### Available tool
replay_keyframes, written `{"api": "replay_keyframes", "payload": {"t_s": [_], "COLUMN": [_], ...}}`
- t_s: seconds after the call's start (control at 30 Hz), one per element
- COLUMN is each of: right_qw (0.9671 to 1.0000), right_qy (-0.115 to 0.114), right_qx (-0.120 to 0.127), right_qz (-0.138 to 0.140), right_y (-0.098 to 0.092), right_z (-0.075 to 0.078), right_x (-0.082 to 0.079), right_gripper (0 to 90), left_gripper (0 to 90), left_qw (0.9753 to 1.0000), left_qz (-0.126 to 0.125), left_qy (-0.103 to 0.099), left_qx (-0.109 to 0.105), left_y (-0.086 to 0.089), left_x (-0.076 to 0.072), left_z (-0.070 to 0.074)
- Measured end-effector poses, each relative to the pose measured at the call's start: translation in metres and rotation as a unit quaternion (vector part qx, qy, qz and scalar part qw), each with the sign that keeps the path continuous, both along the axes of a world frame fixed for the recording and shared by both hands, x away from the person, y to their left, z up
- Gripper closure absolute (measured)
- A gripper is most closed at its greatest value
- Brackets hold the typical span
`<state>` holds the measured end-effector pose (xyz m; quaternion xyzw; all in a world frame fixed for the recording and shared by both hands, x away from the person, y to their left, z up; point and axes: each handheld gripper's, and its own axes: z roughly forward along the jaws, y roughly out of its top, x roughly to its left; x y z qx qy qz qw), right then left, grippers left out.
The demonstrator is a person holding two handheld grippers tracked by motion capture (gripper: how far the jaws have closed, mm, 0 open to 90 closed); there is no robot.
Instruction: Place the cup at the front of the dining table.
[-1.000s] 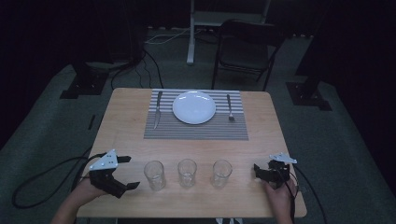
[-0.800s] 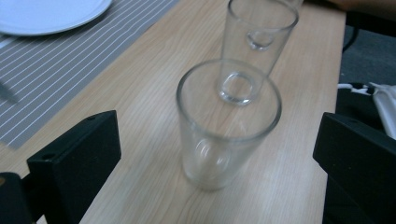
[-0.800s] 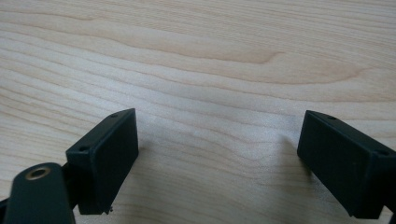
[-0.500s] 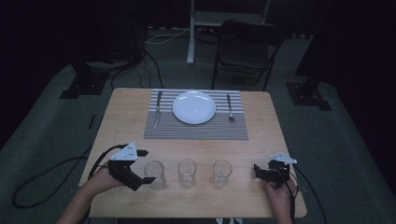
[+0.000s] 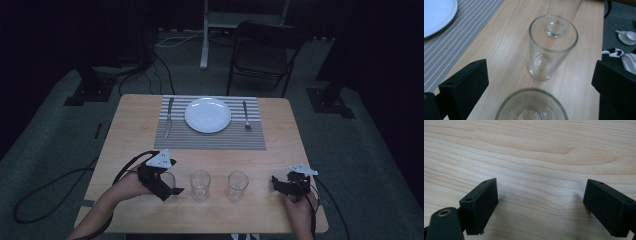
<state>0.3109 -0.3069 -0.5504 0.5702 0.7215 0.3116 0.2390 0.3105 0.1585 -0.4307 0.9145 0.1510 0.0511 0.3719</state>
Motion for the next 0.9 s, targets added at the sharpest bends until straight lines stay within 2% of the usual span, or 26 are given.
{"api": "replay_keyframes", "payload": {"t_s": [0.13, 0.43, 0.57, 0.7, 0.83, 0.9], "right_qw": [1.0, 1.0, 1.0, 1.0, 1.0, 1.0], "right_qy": [0.0, 0.0, 0.0, 0.0, 0.0, 0.0], "right_qx": [0.0, 0.0, 0.0, 0.0, 0.0, 0.0], "right_qz": [0.0, 0.0, 0.0, 0.0, 0.0, 0.0], "right_y": [0.0, 0.0, 0.0, 0.0, 0.0, 0.0], "right_z": [0.0, 0.0, 0.0, 0.0, 0.0, 0.0], "right_x": [0.0, 0.0, 0.0, 0.0, 0.0, 0.0], "right_gripper": [12.2, 12.2, 12.2, 12.2, 12.2, 12.2], "left_gripper": [1.3, 1.3, 1.3, 1.3, 1.3, 1.3], "left_qw": [0.9999, 0.9987, 0.9982, 0.9965, 0.9954, 0.9941], "left_qz": [-0.004, -0.028, -0.024, -0.032, -0.029, -0.027], "left_qy": [-0.005, 0.001, -0.001, 0.003, 0.001, 0.003], "left_qx": [0.013, 0.043, 0.055, 0.077, 0.091, 0.105], "left_y": [-0.013, -0.038, -0.05, -0.061, -0.069, -0.072], "left_x": [0.002, 0.005, 0.005, 0.003, 0.004, 0.006], "left_z": [0.0, -0.001, -0.003, -0.003, -0.005, -0.006]}}
